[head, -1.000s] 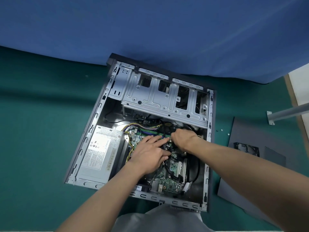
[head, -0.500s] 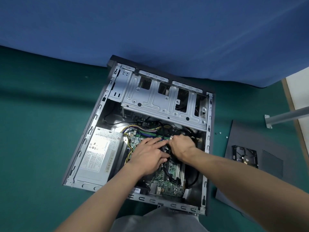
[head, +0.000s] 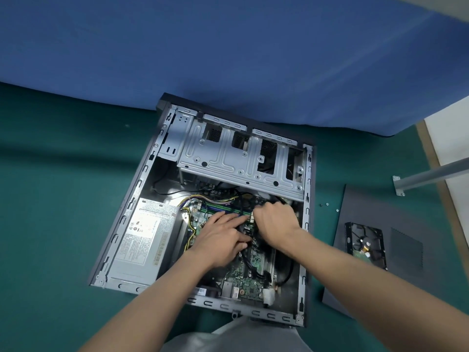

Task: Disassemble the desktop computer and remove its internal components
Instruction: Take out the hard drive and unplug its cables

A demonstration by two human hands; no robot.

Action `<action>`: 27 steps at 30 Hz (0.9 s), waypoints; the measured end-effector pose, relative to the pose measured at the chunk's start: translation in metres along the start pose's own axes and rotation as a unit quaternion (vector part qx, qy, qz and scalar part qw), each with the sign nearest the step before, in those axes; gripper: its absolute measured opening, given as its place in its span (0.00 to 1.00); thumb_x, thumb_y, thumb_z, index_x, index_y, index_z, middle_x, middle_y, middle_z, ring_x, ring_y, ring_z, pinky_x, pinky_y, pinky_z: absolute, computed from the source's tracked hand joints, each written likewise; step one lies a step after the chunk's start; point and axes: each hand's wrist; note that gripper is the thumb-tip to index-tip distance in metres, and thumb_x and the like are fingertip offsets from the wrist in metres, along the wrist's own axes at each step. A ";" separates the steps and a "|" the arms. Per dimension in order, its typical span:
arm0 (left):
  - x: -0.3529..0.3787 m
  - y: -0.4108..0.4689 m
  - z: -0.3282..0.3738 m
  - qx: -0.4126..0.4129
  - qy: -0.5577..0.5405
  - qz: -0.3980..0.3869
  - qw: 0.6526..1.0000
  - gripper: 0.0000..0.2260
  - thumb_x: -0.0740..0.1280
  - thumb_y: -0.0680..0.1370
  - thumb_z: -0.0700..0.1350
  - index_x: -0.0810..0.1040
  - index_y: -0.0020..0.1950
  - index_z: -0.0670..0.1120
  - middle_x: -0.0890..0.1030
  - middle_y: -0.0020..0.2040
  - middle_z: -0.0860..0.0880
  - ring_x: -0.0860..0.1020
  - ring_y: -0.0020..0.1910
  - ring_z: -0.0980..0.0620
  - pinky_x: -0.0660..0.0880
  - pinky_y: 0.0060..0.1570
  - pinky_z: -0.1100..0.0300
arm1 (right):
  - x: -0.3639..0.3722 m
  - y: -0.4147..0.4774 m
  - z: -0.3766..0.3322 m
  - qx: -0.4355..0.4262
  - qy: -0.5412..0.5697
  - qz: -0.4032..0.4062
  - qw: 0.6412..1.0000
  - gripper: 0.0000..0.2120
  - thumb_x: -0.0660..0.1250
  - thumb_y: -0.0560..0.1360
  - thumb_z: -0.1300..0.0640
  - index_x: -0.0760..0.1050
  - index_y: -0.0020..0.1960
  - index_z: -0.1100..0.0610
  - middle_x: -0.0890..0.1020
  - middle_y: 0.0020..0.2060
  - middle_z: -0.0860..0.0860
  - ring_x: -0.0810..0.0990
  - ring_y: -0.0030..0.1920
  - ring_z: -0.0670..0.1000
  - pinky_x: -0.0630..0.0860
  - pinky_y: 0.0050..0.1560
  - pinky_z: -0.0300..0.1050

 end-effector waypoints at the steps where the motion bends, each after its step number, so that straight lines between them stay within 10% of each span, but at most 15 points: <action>1: -0.003 0.000 0.002 -0.011 -0.013 -0.016 1.000 0.17 0.58 0.81 0.58 0.71 0.70 0.60 0.53 0.79 0.55 0.51 0.77 0.53 0.40 0.74 0.53 | -0.004 -0.006 -0.001 0.015 0.016 0.032 0.999 0.12 0.61 0.75 0.64 0.73 0.58 0.60 0.82 0.50 0.56 0.81 0.51 0.60 0.72 0.40 0.48; 6: -0.025 0.004 0.019 -0.051 -0.168 -0.026 0.984 0.21 0.58 0.81 0.58 0.67 0.74 0.56 0.55 0.78 0.55 0.50 0.77 0.55 0.41 0.74 0.54 | -0.026 -0.033 0.014 0.049 0.224 0.219 0.948 0.06 0.60 0.79 0.57 0.71 0.52 0.60 0.80 0.43 0.58 0.80 0.41 0.61 0.73 0.37 0.49; 11: -0.041 0.008 0.044 -0.075 -0.344 0.024 0.936 0.25 0.65 0.79 0.57 0.65 0.75 0.54 0.72 0.70 0.55 0.68 0.70 0.56 0.65 0.69 0.56 | -0.043 -0.057 0.042 0.034 0.342 0.419 0.840 0.11 0.67 0.76 0.60 0.75 0.57 0.62 0.82 0.39 0.55 0.78 0.36 0.56 0.76 0.38 0.47; 17: -0.057 0.021 0.069 -0.113 -0.303 0.156 0.933 0.18 0.67 0.78 0.52 0.76 0.66 0.46 0.81 0.49 0.55 0.79 0.49 0.56 0.76 0.53 0.58 | -0.038 -0.080 0.065 0.040 0.391 0.585 0.709 0.10 0.68 0.75 0.61 0.76 0.54 0.64 0.81 0.40 0.52 0.75 0.36 0.45 0.74 0.38 0.33; 24: -0.072 0.030 0.094 -0.103 -0.174 0.296 0.934 0.07 0.64 0.81 0.48 0.81 0.51 0.48 0.79 0.33 0.53 0.73 0.28 0.58 0.68 0.28 0.61 | -0.019 -0.113 0.078 0.097 0.615 0.615 0.484 0.10 0.63 0.78 0.57 0.67 0.53 0.44 0.81 0.41 0.46 0.83 0.35 0.49 0.80 0.34 0.43; 27: -0.084 0.032 0.110 -0.066 -0.067 0.399 0.912 0.08 0.66 0.79 0.43 0.82 0.52 0.41 0.82 0.40 0.48 0.78 0.37 0.51 0.74 0.37 0.58 | -0.003 -0.117 0.091 0.178 0.721 0.554 0.376 0.09 0.63 0.78 0.62 0.68 0.49 0.48 0.82 0.39 0.52 0.83 0.33 0.55 0.80 0.36 0.48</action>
Point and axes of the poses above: each hand's wrist, its own y-axis towards the middle knuckle, its own x-axis out of the palm, z = x × y
